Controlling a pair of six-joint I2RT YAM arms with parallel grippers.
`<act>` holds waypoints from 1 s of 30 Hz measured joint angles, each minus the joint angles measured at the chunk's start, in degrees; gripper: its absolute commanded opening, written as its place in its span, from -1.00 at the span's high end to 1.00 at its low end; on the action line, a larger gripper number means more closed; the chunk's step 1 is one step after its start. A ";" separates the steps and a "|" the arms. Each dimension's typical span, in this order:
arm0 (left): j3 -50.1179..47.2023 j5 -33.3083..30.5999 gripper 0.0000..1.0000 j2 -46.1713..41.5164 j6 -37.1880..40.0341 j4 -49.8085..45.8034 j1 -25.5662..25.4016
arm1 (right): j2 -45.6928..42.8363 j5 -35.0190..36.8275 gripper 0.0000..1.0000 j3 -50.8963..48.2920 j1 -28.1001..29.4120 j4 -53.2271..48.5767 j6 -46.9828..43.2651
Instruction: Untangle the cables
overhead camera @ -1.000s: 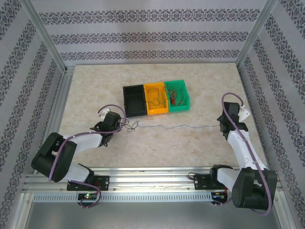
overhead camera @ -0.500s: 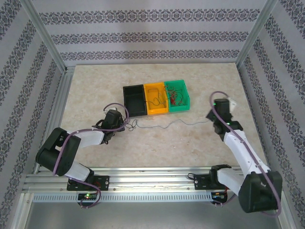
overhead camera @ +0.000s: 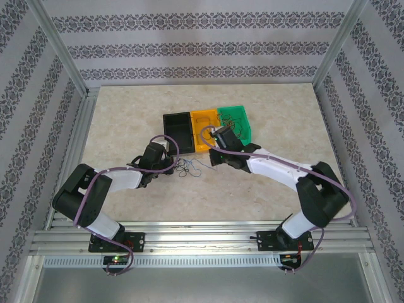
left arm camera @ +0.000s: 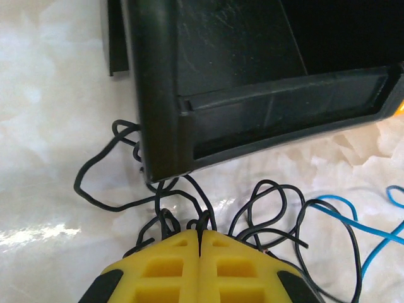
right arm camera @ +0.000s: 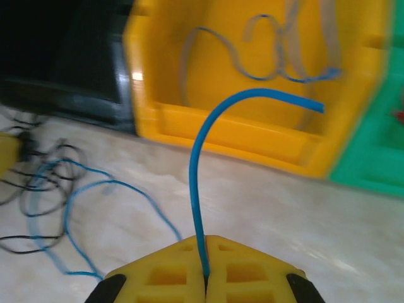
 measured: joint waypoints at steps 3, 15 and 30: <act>0.02 0.35 1.00 0.09 0.44 0.00 -0.07 | 4.83 -5.44 0.75 3.63 0.39 0.35 -0.13; 0.02 0.37 1.00 0.20 0.66 0.02 -0.07 | 13.64 -17.75 -0.04 7.91 2.58 -0.26 -0.07; 0.02 0.35 1.00 0.20 0.66 0.00 -0.09 | 18.64 -13.25 0.15 10.14 4.09 -5.05 -2.45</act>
